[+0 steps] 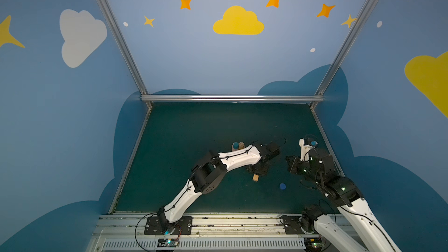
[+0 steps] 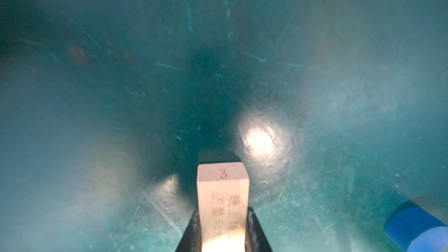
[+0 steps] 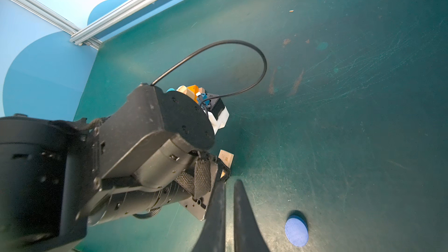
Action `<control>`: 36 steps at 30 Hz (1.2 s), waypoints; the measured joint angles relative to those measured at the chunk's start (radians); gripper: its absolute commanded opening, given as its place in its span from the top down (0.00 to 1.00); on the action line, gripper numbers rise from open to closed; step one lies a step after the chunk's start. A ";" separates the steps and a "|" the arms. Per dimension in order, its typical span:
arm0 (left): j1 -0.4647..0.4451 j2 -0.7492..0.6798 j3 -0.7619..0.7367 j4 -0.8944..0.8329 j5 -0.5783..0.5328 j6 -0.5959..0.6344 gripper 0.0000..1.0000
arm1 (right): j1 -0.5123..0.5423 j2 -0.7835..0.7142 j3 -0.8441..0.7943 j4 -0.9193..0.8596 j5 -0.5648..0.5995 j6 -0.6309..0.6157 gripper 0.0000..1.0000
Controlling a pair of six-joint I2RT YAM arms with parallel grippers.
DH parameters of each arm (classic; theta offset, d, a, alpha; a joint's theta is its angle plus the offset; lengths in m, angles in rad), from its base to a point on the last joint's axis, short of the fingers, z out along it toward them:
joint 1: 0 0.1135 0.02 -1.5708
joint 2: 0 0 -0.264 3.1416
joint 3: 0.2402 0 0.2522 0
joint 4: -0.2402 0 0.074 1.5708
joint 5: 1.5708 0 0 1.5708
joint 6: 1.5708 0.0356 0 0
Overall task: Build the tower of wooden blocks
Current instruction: 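Close the left gripper on the long wooden block and lift it, then carry the long wooden block up over the stack with the left gripper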
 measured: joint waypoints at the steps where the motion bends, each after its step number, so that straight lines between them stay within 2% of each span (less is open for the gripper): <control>1: 0.000 0.000 0.000 0.000 0.000 0.000 0.89 | 0.000 -0.002 0.000 -0.002 0.000 0.000 0.91; 5: 0.000 0.000 0.000 0.000 -0.005 0.000 0.95 | 0.000 -0.006 0.000 -0.003 0.000 0.000 0.91; 13: 0.003 -0.032 -0.006 -0.022 -0.037 0.014 0.95 | 0.000 -0.006 0.000 -0.006 -0.001 -0.001 0.90; 19: 0.033 -0.144 -0.012 -0.058 -0.051 0.091 0.95 | -0.001 0.000 0.002 -0.010 -0.004 -0.008 0.90; 27: 0.175 -0.374 -0.017 -0.091 -0.049 0.301 0.96 | -0.002 0.022 0.019 -0.011 -0.026 -0.017 0.89; 33: 0.209 -0.446 -0.017 -0.138 -0.056 0.562 0.95 | -0.008 0.050 0.023 -0.009 -0.048 -0.031 0.88; 36: 0.217 -0.446 0.002 -0.184 -0.020 0.719 0.96 | -0.013 0.072 0.023 -0.006 -0.063 -0.039 0.88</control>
